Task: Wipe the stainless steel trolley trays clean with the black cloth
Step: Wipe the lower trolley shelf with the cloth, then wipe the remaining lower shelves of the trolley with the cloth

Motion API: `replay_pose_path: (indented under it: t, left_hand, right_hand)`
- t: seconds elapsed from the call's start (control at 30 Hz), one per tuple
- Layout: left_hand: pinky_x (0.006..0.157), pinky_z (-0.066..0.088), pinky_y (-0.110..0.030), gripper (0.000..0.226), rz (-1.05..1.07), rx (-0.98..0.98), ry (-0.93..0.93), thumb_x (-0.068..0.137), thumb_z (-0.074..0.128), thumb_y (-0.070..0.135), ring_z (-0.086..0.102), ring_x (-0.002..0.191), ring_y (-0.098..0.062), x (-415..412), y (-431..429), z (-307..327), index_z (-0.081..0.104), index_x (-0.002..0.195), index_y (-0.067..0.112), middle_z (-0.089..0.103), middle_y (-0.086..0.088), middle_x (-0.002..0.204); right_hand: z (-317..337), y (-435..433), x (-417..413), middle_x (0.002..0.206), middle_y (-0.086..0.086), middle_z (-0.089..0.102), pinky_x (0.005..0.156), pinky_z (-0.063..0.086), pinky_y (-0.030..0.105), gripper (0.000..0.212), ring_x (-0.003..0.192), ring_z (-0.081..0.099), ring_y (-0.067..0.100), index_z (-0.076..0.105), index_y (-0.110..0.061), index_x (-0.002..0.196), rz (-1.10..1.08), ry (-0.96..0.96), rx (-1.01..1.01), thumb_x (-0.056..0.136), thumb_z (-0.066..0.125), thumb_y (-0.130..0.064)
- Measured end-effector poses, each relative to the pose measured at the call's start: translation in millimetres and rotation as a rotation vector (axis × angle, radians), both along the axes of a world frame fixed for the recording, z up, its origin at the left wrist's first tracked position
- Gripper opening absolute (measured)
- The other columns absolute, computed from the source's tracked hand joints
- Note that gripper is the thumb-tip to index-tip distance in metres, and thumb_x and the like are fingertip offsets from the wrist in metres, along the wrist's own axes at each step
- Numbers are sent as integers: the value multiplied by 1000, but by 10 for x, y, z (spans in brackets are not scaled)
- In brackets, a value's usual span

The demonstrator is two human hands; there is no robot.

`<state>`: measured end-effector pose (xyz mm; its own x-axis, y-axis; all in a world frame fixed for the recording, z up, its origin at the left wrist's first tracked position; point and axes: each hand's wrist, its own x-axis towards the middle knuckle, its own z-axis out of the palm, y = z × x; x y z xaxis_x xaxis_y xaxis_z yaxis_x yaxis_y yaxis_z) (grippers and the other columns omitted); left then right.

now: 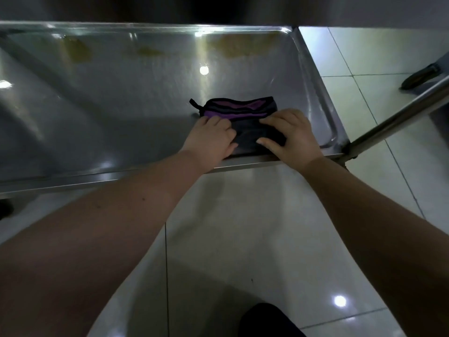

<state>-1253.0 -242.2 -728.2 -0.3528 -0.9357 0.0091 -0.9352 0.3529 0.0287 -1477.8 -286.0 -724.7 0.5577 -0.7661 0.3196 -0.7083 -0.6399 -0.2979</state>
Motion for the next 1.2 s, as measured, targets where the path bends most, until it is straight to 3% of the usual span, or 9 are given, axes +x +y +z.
replay_pose_path:
  t: [0.17, 0.27, 0.37, 0.53, 0.63, 0.7, 0.83, 1.07, 1.2]
  left_hand:
    - [98, 29, -42, 40, 62, -17, -4, 104, 36, 36, 47, 114, -34, 5, -18, 149, 57, 122, 7, 53, -14, 121]
    - [94, 33, -42, 39, 114, 18, 19, 107, 31, 32, 50, 110, -36, 42, 68, 330, 52, 124, 3, 54, -18, 121]
    - [84, 42, -47, 44, 161, 46, 130, 104, 27, 31, 51, 106, -39, 86, 256, 593, 49, 128, 1, 54, -21, 117]
    - [84, 40, -41, 48, 75, 220, 127, 96, 53, 41, 50, 109, -35, 178, 687, 1030, 49, 128, 5, 52, -17, 119]
    - [79, 42, -40, 31, 84, 221, 107, 95, 58, 25, 53, 101, -34, 240, 900, 1379, 53, 119, 5, 53, -16, 113]
    - [75, 43, -39, 22, 115, 186, 90, 91, 62, 14, 56, 92, -33, 278, 1018, 1694, 57, 110, 5, 56, -15, 104]
    - [85, 38, -35, 26, 157, 218, 42, 96, 50, 17, 52, 105, -28, 375, 1267, 2402, 52, 122, 11, 53, -9, 116]
    - [85, 34, -36, 31, 323, 185, 155, 96, 52, 28, 55, 105, -31, 657, 1647, 4088, 60, 122, 13, 61, -8, 115]
    - [80, 39, -41, 27, 287, 68, 291, 90, 62, 24, 59, 95, -35, 953, 1836, 5342, 67, 112, 9, 67, -12, 99]
  right_hand:
    - [42, 31, 154, 121, 14, 61, 97, 31, 43, 54, 116, 49, 38, 62, -10, 126, -80, 244, 113, 81, 77, -33]
    - [235, 120, 257, 108, 19, 63, 89, 40, 44, 34, 103, 55, 41, 64, -3, 116, -91, 150, 111, 83, 67, -9]
    - [573, 237, 341, 108, 21, 63, 80, 48, 47, 33, 97, 56, 42, 62, 1, 115, -47, 53, 201, 82, 62, 1]
    - [1079, 507, 395, 106, 24, 56, 74, 47, 47, 26, 90, 56, 41, 57, 4, 109, 27, 140, 348, 83, 56, 5]
    - [1409, 683, 469, 112, 21, 53, 73, 42, 40, 21, 95, 52, 37, 55, 0, 108, 69, 244, 436, 87, 54, 1]
    - [1686, 799, 520, 118, 19, 52, 78, 45, 44, 24, 101, 51, 36, 55, -1, 112, 54, 280, 465, 88, 54, -2]
    - [2459, 1029, 690, 122, 16, 52, 90, 45, 49, 30, 109, 50, 34, 58, -3, 118, 13, 247, 521, 89, 55, -1]
    - [4070, 1432, 994, 124, 12, 55, 86, 43, 38, 39, 114, 49, 32, 58, -11, 125, -44, 135, 482, 87, 55, -1]
    - [5298, 1549, 1136, 118, 6, 58, 77, 32, 28, 38, 109, 48, 24, 59, -13, 121, 5, 49, 398, 85, 58, 0]
